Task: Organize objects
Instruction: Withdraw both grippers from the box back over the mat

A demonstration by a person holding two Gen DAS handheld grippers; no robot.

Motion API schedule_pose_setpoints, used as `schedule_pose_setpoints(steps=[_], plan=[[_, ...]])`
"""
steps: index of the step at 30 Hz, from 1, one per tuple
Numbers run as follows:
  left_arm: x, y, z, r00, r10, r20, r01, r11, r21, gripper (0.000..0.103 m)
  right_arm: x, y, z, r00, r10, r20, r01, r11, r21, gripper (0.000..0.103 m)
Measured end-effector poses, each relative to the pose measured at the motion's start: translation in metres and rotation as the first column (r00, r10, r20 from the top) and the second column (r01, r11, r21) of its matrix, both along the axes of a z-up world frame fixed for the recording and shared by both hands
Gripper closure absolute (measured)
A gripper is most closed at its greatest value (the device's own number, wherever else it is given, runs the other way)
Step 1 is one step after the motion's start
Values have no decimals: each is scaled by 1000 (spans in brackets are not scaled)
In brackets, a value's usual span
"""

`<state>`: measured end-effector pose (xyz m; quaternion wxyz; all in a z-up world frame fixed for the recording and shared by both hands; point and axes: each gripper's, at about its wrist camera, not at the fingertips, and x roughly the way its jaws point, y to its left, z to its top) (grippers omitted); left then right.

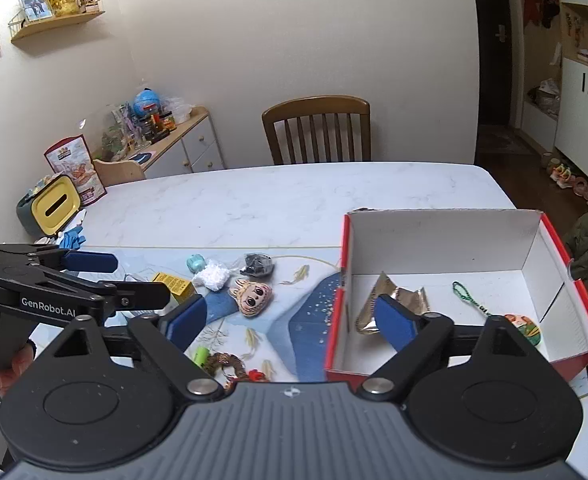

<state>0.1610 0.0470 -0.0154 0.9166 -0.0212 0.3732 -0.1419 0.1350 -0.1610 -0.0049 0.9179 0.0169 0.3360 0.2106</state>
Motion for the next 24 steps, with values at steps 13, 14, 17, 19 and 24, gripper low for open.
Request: schedule_pose_setpoints(steps=[13,14,17,19,24], plan=[[8,76,-31,992,107,-64,-107,994,-10,0,-13,58,-26,1000,-1,-3,1,996,-85,10],[10,83,-35,989,122,-88,-125,992,-28,0,-14,62,-29,1000,4,-3,-4,996,-93,10],[14,97,-44,981,160,-113,-165,986,-34,0,-13,73,-39,1000,13,-28,-16,994,-105,10],[15,101,-49,980,169,-108,-171,985,-12,0,-11,79,-48,999,11,-50,-16,993,-116,10],[23,107,-65,978,179,-111,-179,984,13,0,-6,92,-68,993,34,-111,-47,992,-118,10]])
